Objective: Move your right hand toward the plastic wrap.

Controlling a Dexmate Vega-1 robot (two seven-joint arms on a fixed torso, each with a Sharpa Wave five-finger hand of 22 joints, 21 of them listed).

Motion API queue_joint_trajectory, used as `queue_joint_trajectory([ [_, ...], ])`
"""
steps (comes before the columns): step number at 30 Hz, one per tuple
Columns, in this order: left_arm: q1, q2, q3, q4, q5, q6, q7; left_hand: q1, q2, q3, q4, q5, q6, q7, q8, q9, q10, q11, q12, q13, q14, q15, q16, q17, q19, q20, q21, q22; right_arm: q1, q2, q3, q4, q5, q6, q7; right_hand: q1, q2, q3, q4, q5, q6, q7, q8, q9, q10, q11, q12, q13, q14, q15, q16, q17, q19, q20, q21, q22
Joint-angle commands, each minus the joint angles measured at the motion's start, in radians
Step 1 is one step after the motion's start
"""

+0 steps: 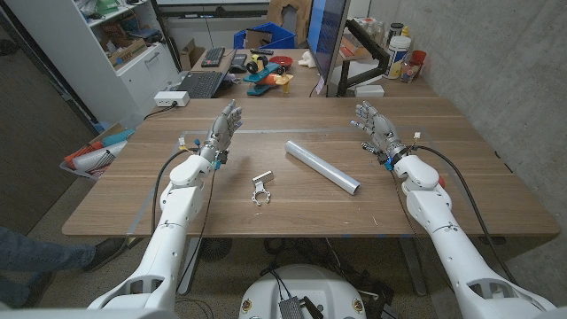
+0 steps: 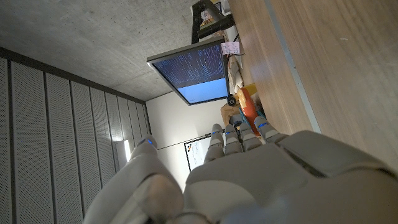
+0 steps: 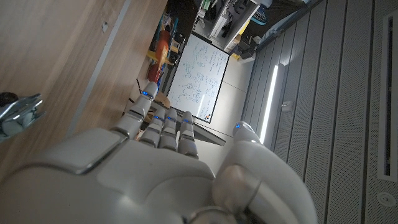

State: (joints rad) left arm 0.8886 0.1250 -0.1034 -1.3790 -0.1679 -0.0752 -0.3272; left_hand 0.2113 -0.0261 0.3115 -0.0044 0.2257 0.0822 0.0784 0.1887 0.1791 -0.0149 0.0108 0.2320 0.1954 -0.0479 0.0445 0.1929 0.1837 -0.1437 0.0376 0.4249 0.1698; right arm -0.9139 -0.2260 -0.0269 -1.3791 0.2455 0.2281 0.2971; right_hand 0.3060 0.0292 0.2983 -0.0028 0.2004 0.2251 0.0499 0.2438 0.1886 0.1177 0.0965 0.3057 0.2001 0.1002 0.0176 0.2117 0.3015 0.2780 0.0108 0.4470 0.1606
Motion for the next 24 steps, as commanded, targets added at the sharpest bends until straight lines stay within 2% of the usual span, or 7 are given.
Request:
queue_joint_trajectory([
  [1,-0.006,-0.001,0.003,0.004,0.001,-0.003,0.001,0.004,0.009,0.003,-0.004,0.003,0.007,0.0,0.002,0.001,0.005,0.004,-0.004,0.003,-0.001,0.002,0.003,0.001,0.001,0.004,-0.004,0.004,-0.016,-0.014,-0.009,-0.032,-0.033,0.021,-0.006,-0.008,0.004,0.0,-0.004,0.006,0.002,-0.01,-0.003,0.001,0.012,-0.003,-0.004,0.0,0.007,0.001,0.005,-0.001,0.009,-0.004,-0.007,0.006],
  [16,-0.001,0.001,0.005,-0.003,0.007,0.003,0.004,0.004,0.01,0.001,-0.005,0.002,0.01,-0.001,0.003,0.001,0.005,0.004,-0.006,0.003,-0.002,0.002,0.002,0.001,0.002,0.005,-0.011,0.004,-0.028,-0.021,-0.019,-0.053,-0.049,0.053,0.005,-0.007,0.004,0.0,-0.008,0.007,0.003,-0.013,-0.008,0.002,0.018,-0.006,-0.01,-0.001,0.011,-0.002,0.005,-0.007,0.016,-0.009,-0.015,0.006],
  [24,0.001,0.004,0.005,-0.013,0.01,0.004,0.007,0.004,0.011,0.0,-0.006,0.002,0.01,-0.001,0.003,0.002,0.006,0.004,-0.007,0.003,-0.002,0.001,0.002,0.001,0.004,0.005,-0.016,0.004,-0.036,-0.036,-0.03,-0.079,-0.1,0.066,-0.017,-0.006,0.003,0.0,-0.011,0.008,0.004,-0.017,-0.01,0.002,0.02,-0.007,-0.012,-0.001,0.014,-0.006,0.005,-0.01,0.02,-0.01,-0.019,0.006],
])
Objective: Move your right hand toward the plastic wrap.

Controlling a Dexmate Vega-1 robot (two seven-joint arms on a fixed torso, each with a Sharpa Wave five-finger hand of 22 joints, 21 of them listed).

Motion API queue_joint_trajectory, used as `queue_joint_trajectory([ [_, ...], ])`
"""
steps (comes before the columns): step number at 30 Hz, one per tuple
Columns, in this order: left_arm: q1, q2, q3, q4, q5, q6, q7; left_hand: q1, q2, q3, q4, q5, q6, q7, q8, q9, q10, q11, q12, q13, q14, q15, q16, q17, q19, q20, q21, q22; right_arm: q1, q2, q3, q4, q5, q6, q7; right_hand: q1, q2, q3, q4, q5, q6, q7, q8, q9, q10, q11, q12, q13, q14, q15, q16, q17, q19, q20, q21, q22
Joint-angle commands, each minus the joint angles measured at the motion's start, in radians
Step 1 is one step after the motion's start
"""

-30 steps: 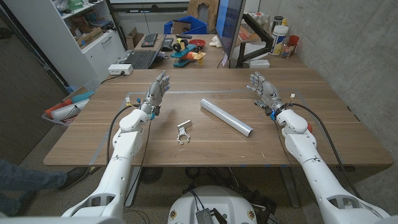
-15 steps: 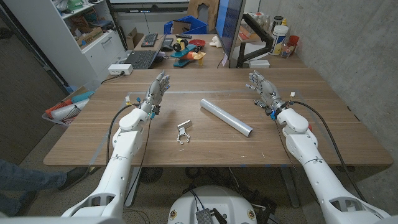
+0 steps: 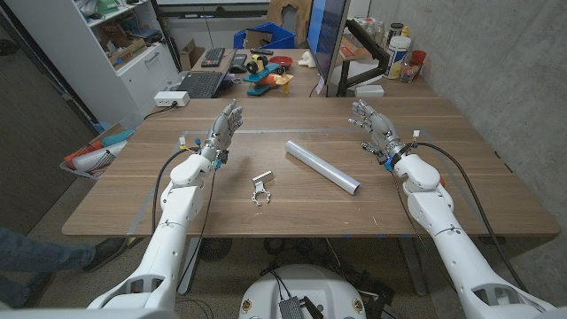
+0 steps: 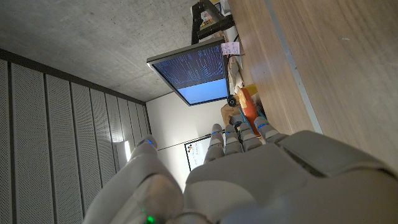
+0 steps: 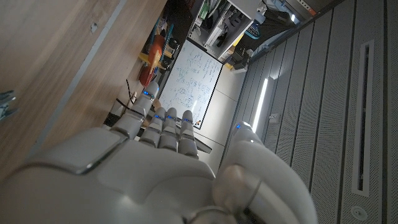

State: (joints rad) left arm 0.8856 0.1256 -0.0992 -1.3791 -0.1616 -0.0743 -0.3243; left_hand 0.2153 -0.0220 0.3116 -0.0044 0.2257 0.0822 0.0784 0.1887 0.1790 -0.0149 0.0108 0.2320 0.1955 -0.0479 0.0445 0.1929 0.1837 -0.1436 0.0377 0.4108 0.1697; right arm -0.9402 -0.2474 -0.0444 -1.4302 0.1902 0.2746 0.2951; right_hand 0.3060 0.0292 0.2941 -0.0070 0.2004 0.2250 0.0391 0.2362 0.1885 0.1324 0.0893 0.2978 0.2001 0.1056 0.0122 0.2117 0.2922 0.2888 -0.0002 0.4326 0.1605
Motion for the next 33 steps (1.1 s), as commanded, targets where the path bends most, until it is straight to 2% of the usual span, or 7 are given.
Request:
queue_joint_trajectory([
  [1,0.005,0.004,0.001,-0.013,0.003,0.003,0.003,0.0,0.007,0.0,-0.006,0.002,0.01,-0.001,0.003,0.002,0.007,0.004,-0.007,0.003,-0.002,0.001,0.002,0.001,0.004,0.005,-0.002,0.004,-0.009,-0.017,-0.014,-0.024,-0.046,0.029,-0.009,-0.006,0.003,0.004,-0.007,0.008,0.005,-0.006,-0.002,0.002,0.007,-0.001,-0.004,-0.001,0.009,0.0,0.005,-0.001,0.009,0.001,-0.005,0.006],
  [29,0.003,0.005,0.012,-0.019,0.006,0.006,-0.004,-0.001,0.01,-0.002,-0.009,0.001,0.014,-0.001,0.003,0.002,0.006,0.003,-0.01,0.003,-0.001,0.002,0.002,0.001,0.012,0.0,-0.015,0.005,-0.03,-0.028,-0.014,-0.083,-0.053,0.045,0.005,-0.009,0.002,0.002,-0.01,0.009,0.01,-0.014,-0.007,0.002,0.015,-0.013,-0.012,-0.002,0.012,-0.003,0.006,-0.009,0.014,0.004,-0.018,0.006],
  [33,0.002,0.005,0.012,-0.019,0.005,0.005,-0.006,-0.001,0.011,-0.003,-0.01,0.001,0.015,0.002,0.003,0.002,0.007,0.005,-0.01,0.003,-0.001,0.003,0.002,0.001,0.014,-0.013,-0.017,0.005,-0.032,-0.029,-0.016,-0.092,-0.058,0.044,0.004,-0.009,0.003,0.003,-0.011,0.009,0.01,-0.014,-0.008,0.002,0.015,-0.014,-0.014,-0.002,0.012,-0.003,0.006,-0.01,0.014,0.004,-0.02,0.006],
])
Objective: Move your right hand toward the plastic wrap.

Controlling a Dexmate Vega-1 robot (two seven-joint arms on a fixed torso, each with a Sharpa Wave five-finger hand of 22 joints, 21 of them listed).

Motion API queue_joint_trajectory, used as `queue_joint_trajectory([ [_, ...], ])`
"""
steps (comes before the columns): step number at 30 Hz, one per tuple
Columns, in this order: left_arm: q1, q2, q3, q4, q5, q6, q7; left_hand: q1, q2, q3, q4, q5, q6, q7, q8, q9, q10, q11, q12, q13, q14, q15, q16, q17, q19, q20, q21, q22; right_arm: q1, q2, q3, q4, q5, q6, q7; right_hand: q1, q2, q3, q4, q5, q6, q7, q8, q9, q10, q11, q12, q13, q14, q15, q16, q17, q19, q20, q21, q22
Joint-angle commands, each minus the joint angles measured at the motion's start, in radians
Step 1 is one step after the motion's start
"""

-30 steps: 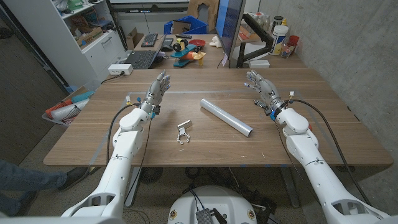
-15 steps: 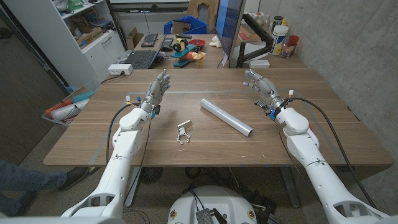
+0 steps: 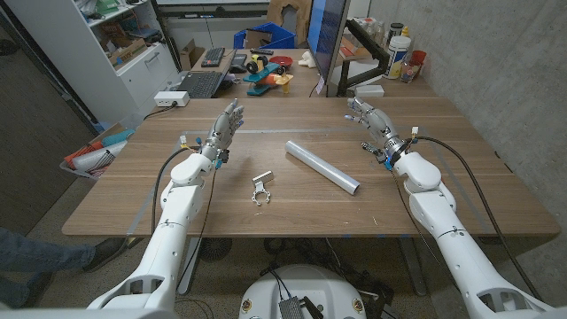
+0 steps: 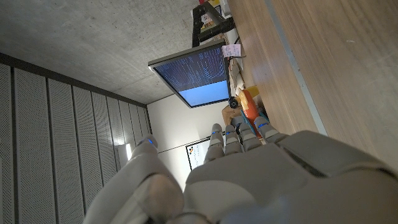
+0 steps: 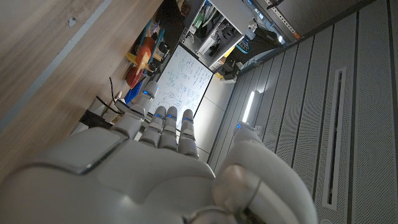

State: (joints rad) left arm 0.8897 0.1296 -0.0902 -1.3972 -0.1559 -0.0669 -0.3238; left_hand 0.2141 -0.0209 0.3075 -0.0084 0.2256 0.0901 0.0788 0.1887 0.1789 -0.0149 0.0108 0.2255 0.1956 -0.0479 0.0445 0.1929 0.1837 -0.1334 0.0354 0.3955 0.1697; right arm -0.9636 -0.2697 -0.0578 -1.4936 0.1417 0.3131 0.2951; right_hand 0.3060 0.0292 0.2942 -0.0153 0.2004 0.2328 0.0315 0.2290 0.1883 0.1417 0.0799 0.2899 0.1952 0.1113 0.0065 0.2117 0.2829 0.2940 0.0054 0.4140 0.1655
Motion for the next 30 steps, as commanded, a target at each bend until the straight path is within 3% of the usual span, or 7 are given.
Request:
queue_joint_trajectory([
  [1,-0.003,0.001,0.003,-0.001,-0.001,-0.003,-0.006,0.001,0.01,0.001,-0.006,0.001,0.009,0.002,0.004,0.002,0.007,0.005,-0.004,0.003,-0.001,0.003,0.002,0.001,0.004,-0.012,-0.002,0.005,-0.008,-0.008,-0.003,-0.029,-0.01,0.007,0.006,-0.009,0.003,0.002,-0.003,0.009,0.003,-0.007,-0.001,0.003,0.005,-0.005,-0.007,0.003,0.006,0.004,0.006,-0.001,0.01,-0.001,-0.002,0.001],
  [30,-0.009,0.002,-0.003,0.026,-0.003,-0.018,-0.007,0.001,0.013,0.0,-0.008,0.0,0.009,0.002,0.003,0.002,0.008,0.007,-0.005,0.003,-0.001,0.003,0.001,0.001,0.004,-0.011,-0.014,0.005,-0.004,-0.02,-0.037,-0.034,-0.079,0.046,0.0,-0.011,0.004,0.002,-0.006,0.011,0.007,-0.008,-0.006,0.003,0.011,-0.001,-0.015,0.003,0.006,-0.002,0.005,-0.007,0.015,-0.008,-0.016,0.001],
])
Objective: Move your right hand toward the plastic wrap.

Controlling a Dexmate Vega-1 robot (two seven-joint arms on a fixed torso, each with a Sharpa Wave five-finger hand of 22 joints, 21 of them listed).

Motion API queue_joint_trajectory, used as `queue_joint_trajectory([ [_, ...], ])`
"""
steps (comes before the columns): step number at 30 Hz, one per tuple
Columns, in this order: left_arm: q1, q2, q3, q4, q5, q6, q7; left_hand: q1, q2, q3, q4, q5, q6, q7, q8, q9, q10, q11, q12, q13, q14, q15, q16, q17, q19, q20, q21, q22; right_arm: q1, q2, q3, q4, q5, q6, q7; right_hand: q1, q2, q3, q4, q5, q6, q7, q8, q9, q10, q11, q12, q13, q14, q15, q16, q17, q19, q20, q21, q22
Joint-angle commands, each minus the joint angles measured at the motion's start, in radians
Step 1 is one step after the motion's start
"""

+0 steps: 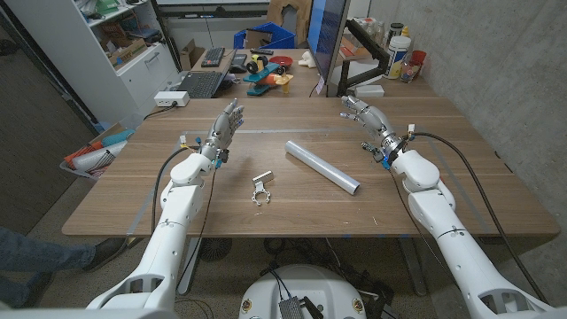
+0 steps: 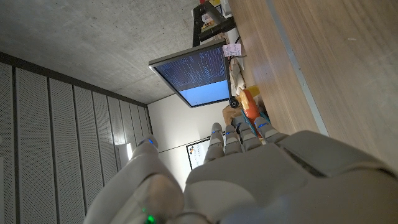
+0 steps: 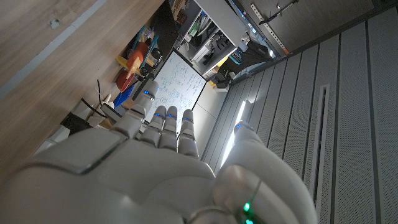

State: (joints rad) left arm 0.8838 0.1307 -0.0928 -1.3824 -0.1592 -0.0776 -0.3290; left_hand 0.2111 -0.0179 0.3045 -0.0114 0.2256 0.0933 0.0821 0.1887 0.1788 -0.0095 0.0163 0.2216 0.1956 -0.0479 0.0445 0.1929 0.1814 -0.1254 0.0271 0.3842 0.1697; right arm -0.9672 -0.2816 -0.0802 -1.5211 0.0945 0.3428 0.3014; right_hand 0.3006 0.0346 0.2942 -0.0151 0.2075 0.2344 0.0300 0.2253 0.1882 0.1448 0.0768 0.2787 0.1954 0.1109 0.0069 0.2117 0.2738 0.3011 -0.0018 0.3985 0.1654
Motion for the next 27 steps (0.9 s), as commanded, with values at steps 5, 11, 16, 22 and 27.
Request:
queue_joint_trajectory([
  [5,-0.005,0.002,-0.001,0.012,-0.001,-0.008,-0.004,0.004,0.01,0.003,-0.006,0.0,0.007,-0.001,0.003,0.002,0.002,-0.001,-0.002,0.003,-0.001,0.004,0.001,0.004,-0.003,-0.002,-0.005,0.005,-0.004,-0.011,-0.019,-0.016,-0.047,0.025,-0.011,-0.006,-0.002,0.001,-0.007,0.004,0.006,-0.007,-0.003,0.003,0.008,-0.002,-0.005,0.003,0.006,-0.002,0.004,0.0,0.008,-0.001,-0.003,0.001],
  [11,-0.006,0.005,-0.001,0.011,-0.001,-0.007,-0.007,0.004,0.01,0.002,-0.006,0.0,0.007,0.0,0.003,0.002,0.001,-0.001,-0.002,0.003,-0.002,0.003,0.001,0.003,-0.003,0.001,-0.007,0.005,-0.01,-0.011,-0.022,-0.029,-0.062,0.032,-0.018,-0.007,-0.001,0.001,-0.008,0.004,0.009,-0.009,-0.003,0.003,0.008,-0.005,-0.008,0.003,0.006,-0.002,0.004,-0.001,0.009,-0.001,-0.006,0.001],
  [16,-0.006,0.006,-0.001,0.008,-0.001,-0.005,-0.009,0.004,0.011,0.002,-0.007,-0.001,0.007,-0.002,0.003,0.002,0.002,-0.002,-0.003,0.003,-0.002,0.002,0.001,0.003,-0.002,0.003,-0.01,0.005,-0.016,-0.015,-0.026,-0.035,-0.081,0.042,-0.025,-0.007,-0.001,0.001,-0.008,0.004,0.009,-0.009,-0.004,0.003,0.009,-0.005,-0.009,0.003,0.007,-0.002,0.004,-0.002,0.009,0.0,-0.008,0.001],
  [22,-0.005,0.008,-0.002,0.005,-0.002,-0.004,-0.011,0.004,0.011,0.001,-0.007,-0.001,0.009,-0.002,0.004,0.002,0.002,0.0,-0.003,0.003,-0.001,0.002,0.001,0.003,-0.001,0.004,-0.012,0.005,-0.021,-0.018,-0.031,-0.042,-0.101,0.048,-0.031,-0.007,-0.002,0.001,-0.009,0.004,0.009,-0.009,-0.005,0.003,0.01,-0.004,-0.011,0.003,0.007,-0.002,0.004,-0.003,0.01,0.001,-0.011,0.001],
  [27,-0.004,0.01,-0.002,0.003,-0.002,-0.004,-0.013,0.004,0.011,0.001,-0.008,-0.001,0.008,-0.002,0.003,0.002,0.002,-0.001,-0.003,0.003,-0.001,0.002,0.001,0.003,-0.001,0.004,-0.013,0.005,-0.024,-0.021,-0.036,-0.047,-0.118,0.054,-0.037,-0.008,-0.002,0.0,-0.01,0.005,0.011,-0.013,-0.005,0.003,0.011,-0.005,-0.012,0.003,0.008,-0.002,0.004,-0.005,0.01,0.001,-0.014,0.002],
])
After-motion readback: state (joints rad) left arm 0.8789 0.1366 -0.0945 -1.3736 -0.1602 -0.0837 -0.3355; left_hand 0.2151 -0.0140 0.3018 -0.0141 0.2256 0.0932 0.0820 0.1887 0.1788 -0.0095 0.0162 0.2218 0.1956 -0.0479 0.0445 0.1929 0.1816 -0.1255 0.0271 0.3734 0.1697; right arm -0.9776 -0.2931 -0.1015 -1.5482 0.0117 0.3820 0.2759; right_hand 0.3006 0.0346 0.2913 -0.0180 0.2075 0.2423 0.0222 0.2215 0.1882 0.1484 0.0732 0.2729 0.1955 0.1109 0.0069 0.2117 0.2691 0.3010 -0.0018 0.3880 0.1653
